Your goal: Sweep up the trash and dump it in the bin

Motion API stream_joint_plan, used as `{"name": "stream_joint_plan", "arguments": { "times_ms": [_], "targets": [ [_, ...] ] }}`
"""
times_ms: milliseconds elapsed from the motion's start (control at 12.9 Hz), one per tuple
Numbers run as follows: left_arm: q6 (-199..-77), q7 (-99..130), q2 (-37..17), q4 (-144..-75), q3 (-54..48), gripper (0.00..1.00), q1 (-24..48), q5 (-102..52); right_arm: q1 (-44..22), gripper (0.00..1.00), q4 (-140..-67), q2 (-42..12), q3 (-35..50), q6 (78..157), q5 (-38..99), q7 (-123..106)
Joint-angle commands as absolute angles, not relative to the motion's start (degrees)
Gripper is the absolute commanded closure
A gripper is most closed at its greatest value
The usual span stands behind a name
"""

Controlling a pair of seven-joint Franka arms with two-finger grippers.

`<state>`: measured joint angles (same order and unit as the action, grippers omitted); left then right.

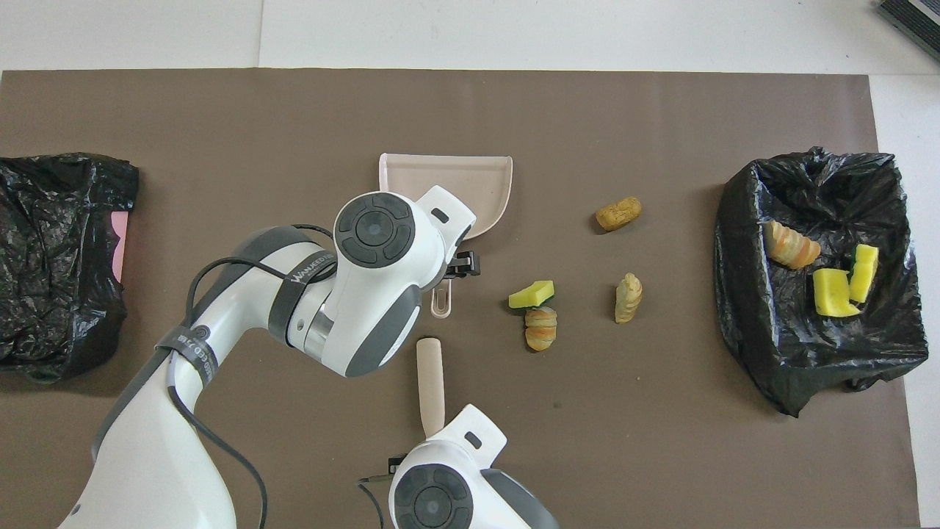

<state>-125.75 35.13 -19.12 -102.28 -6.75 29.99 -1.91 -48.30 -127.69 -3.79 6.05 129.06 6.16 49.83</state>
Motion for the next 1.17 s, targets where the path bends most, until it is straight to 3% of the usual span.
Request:
{"name": "stream_joint_plan", "arguments": {
  "times_ms": [0,155,233,311,389,466,622,855,1088],
  "targets": [
    [-128.67,36.03,-20.82,-103.89,-5.71,0.0,32.52,-1.41,-49.74,0.41,-128.5,-3.08,6.15,129.47,9.05,47.9],
    [-127.71,35.86,-20.74,-103.27,-5.71,0.0,32.52,-1.32,-49.92,0.51,-128.76,-2.81,6.15,128.85,9.14,47.81],
    [-127.53,35.77,-20.74,-103.27,-5.71,0.16,32.52,-1.32,-50.01,0.65,-128.76,-2.73,6.15,128.85,9.14,47.73],
    [-126.92,35.42,-20.74,-102.84,-5.71,0.64,32.17,-1.32,-50.01,0.78,-128.76,-2.64,6.15,128.24,9.14,47.72],
    [-125.87,35.33,-20.74,-102.14,-5.71,0.77,31.82,-1.23,-50.01,0.96,-128.76,-2.64,6.15,127.54,9.14,47.81],
    [-124.73,35.25,-20.66,-101.35,-5.63,0.77,31.64,-0.71,-49.92,1.0,-128.59,-2.72,6.15,126.49,9.31,48.16],
    [-124.63,35.07,-21.09,-99.33,-5.36,1.0,31.47,-0.09,-49.92,1.0,-127.27,-2.73,6.15,123.5,9.49,48.95],
    [-124.02,30.87,-21.19,-98.18,-5.01,1.0,31.03,4.82,-48.35,1.0,-126.56,1.56,5.54,117.97,9.06,49.83],
    [-118.23,15.79,-17.15,-97.56,-4.84,1.0,27.25,5.01,-41.42,1.0,-125.34,7.02,5.54,109.28,8.44,48.0]
  ]
}}
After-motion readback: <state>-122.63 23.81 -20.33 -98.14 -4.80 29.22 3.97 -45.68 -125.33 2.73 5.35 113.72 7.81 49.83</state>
